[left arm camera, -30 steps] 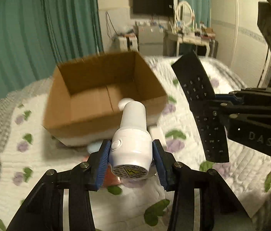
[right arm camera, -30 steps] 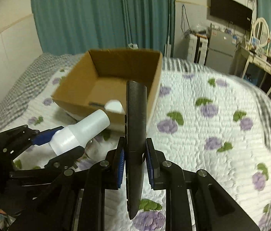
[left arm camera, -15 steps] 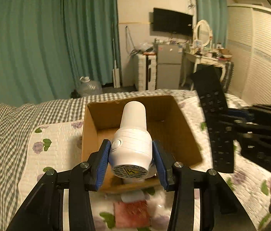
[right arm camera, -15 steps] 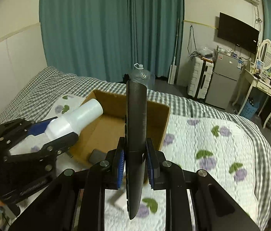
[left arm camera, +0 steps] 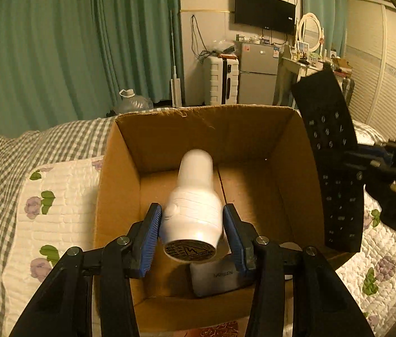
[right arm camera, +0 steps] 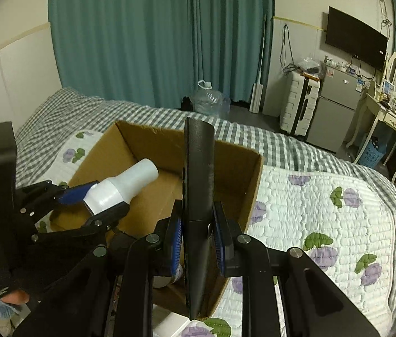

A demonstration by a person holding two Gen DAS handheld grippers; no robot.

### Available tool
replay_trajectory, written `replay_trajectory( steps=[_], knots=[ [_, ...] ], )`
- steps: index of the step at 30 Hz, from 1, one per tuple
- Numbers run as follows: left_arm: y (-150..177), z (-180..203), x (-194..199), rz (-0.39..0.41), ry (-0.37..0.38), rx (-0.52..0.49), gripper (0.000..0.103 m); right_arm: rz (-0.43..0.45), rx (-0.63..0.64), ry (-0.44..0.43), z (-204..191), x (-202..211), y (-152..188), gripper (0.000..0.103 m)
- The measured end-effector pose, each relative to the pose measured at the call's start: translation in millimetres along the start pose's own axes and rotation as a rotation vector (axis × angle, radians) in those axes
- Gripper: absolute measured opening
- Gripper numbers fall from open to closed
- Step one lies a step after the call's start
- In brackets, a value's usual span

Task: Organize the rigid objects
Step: 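Place the hair dryer in the box with the left tool while the right tool places the remote, then grasp the white charger cube with the right tool while the left tool grasps the red Romantic Rose card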

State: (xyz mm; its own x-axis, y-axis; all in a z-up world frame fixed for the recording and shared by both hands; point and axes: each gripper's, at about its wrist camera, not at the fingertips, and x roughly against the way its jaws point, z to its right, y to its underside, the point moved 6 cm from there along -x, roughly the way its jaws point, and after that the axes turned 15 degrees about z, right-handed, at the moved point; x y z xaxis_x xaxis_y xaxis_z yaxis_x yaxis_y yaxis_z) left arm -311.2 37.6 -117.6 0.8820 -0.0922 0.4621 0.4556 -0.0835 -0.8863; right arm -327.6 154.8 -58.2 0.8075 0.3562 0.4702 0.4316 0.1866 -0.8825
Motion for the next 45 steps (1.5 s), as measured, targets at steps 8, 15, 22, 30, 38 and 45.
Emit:
replay_trajectory(
  steps=[8,15,22,30,38,45],
  knots=[
    [-10.7,-0.7,14.1,0.047,-0.016,-0.001,0.061,-0.047,0.042,0.02,-5.2,-15.3,6.2,0.019],
    [-16.8,-10.7,32.5,0.053,-0.024,0.036,0.061,-0.051,0.063,0.034,-15.3,-14.2,12.5,0.047],
    [-27.9,-16.6,76.3,0.094,-0.046,0.038,0.065,0.031,0.047,0.093,-12.9,58.4,-2.8,0.066],
    [-22.5,-29.9,137.6,0.139,-0.082,0.043,0.07,0.041,0.053,0.168,-17.9,120.6,17.8,0.086],
    [24.7,-51.6,137.7,0.078,-0.139,0.078,0.07,-0.061,-0.02,0.176,-18.8,96.4,77.0,0.086],
    [73.1,-48.0,99.2,-0.039,-0.12,0.113,0.07,-0.183,-0.063,0.167,-26.5,42.2,128.4,0.077]
  ],
)
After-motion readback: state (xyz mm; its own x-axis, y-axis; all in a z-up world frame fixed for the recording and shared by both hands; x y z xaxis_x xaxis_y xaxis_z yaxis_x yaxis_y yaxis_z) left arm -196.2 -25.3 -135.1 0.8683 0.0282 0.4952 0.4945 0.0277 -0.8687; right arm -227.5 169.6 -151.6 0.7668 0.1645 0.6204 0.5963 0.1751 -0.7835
